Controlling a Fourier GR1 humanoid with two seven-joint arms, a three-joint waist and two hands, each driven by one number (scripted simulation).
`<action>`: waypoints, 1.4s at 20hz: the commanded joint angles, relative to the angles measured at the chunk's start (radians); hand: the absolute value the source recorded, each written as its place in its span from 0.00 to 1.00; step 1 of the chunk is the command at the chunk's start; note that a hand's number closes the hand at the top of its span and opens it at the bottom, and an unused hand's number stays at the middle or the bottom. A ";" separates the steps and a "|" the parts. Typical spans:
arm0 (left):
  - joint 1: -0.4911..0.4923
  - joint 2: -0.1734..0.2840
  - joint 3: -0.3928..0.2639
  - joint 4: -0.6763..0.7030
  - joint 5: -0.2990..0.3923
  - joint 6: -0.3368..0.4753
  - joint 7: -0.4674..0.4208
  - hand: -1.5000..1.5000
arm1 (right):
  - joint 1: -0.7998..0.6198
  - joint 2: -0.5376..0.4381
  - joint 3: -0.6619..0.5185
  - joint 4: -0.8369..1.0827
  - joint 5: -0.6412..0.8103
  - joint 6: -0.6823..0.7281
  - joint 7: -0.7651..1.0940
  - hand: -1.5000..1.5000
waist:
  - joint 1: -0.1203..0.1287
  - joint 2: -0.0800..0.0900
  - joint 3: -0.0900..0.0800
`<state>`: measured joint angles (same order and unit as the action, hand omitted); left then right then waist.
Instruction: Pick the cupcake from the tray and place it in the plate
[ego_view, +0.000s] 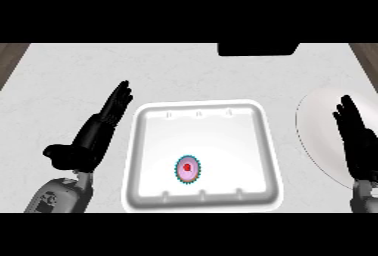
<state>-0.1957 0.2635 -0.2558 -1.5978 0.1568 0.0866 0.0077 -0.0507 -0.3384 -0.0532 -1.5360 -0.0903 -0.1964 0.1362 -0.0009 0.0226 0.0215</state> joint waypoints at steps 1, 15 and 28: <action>0.016 0.050 0.037 0.031 0.005 -0.028 0.017 0.50 | -0.084 0.038 0.082 0.066 -0.044 0.123 -0.039 1.00 | 0.030 -0.016 -0.020; -0.026 0.063 0.143 0.214 0.023 0.040 0.130 0.50 | -0.352 0.080 0.416 0.297 0.004 0.673 -0.627 0.00 | 0.051 -0.001 -0.019; 0.088 0.084 0.202 0.170 0.015 0.002 0.130 0.50 | -0.610 0.096 0.487 0.524 0.357 0.677 -0.767 0.00 | 0.011 -0.023 -0.021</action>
<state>-0.1591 0.3257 -0.0789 -1.4085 0.1701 0.1172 0.1378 -0.6306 -0.2713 0.4194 -1.0169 0.2089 0.4565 -0.6351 0.0202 0.0042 0.0006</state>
